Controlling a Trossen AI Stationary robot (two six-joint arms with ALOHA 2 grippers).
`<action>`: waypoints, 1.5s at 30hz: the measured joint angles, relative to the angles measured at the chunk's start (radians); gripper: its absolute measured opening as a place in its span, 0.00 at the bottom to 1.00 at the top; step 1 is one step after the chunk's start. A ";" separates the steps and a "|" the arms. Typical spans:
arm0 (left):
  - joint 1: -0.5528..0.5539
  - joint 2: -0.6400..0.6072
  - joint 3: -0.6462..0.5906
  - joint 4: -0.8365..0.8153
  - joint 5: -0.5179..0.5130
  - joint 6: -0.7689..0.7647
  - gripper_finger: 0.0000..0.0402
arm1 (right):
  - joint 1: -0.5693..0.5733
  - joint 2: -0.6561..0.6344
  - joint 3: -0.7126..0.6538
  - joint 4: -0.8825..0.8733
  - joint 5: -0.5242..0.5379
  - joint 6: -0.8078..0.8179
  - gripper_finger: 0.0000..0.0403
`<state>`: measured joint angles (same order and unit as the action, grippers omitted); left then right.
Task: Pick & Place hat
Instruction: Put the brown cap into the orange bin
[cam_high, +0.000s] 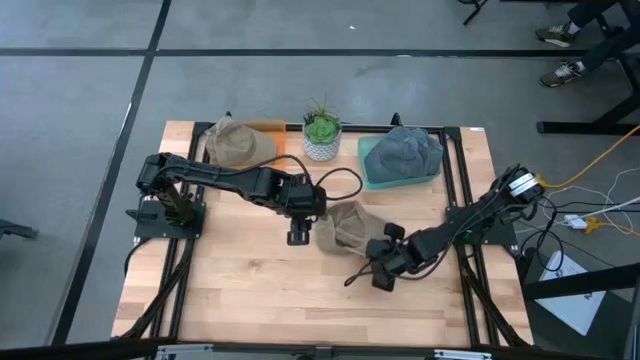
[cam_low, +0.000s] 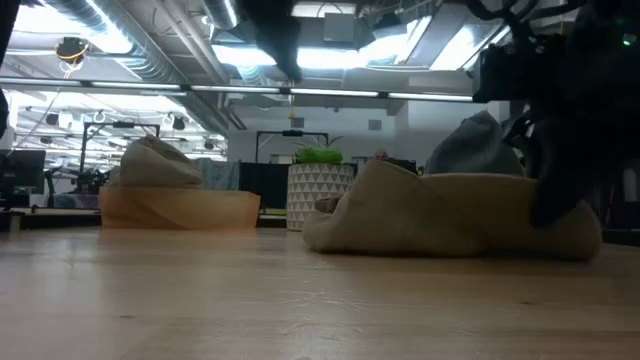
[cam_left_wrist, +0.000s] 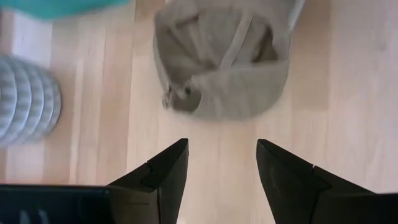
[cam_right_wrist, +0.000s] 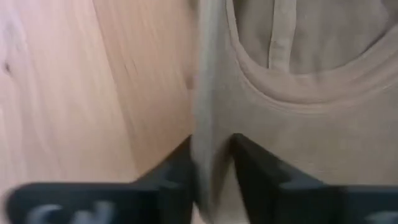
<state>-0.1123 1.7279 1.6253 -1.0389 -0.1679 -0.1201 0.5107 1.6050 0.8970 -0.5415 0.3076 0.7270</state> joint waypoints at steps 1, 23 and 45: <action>0.000 0.000 0.000 -0.022 -0.003 -0.006 0.46 | 0.000 -0.005 0.000 -0.001 0.005 0.000 0.15; -0.008 -0.316 0.002 -0.033 -0.180 0.017 0.46 | -0.176 -0.283 -0.001 0.225 -0.214 0.257 0.03; -0.017 -0.555 0.003 -0.038 -0.165 -0.034 0.46 | -0.353 -0.423 0.071 0.648 -0.098 -0.006 0.03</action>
<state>-0.1291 1.1732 1.6279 -1.0767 -0.3332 -0.1546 0.1577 1.1818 0.9684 0.1062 0.2095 0.7213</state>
